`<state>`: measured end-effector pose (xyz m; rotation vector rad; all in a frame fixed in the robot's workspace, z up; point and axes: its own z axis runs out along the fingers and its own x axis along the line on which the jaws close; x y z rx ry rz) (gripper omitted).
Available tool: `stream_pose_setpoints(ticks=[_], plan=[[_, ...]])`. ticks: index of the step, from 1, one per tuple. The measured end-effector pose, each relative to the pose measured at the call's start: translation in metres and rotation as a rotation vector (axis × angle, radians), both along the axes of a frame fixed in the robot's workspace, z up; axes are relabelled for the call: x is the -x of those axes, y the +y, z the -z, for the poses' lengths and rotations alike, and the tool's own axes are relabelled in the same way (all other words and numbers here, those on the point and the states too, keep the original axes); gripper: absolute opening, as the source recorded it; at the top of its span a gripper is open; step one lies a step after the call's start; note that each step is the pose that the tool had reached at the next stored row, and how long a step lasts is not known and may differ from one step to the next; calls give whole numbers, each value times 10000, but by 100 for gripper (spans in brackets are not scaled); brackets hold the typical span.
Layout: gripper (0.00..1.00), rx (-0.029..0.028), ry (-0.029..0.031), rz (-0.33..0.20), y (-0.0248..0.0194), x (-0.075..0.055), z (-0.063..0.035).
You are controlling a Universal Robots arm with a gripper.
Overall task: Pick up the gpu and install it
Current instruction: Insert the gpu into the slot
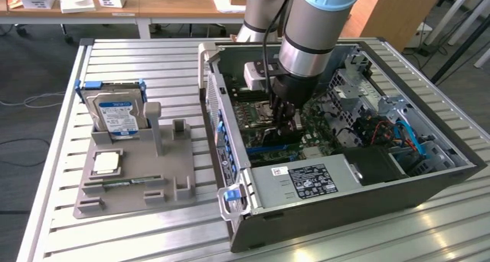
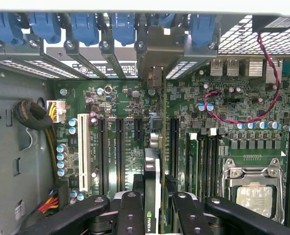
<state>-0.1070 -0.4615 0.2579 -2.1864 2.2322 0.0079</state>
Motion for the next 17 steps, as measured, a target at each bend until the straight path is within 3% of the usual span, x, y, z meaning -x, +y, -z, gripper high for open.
stream_pose_setpoints(ticks=[17], plan=[[27, 0, 0, 0, 0, 0, 9]])
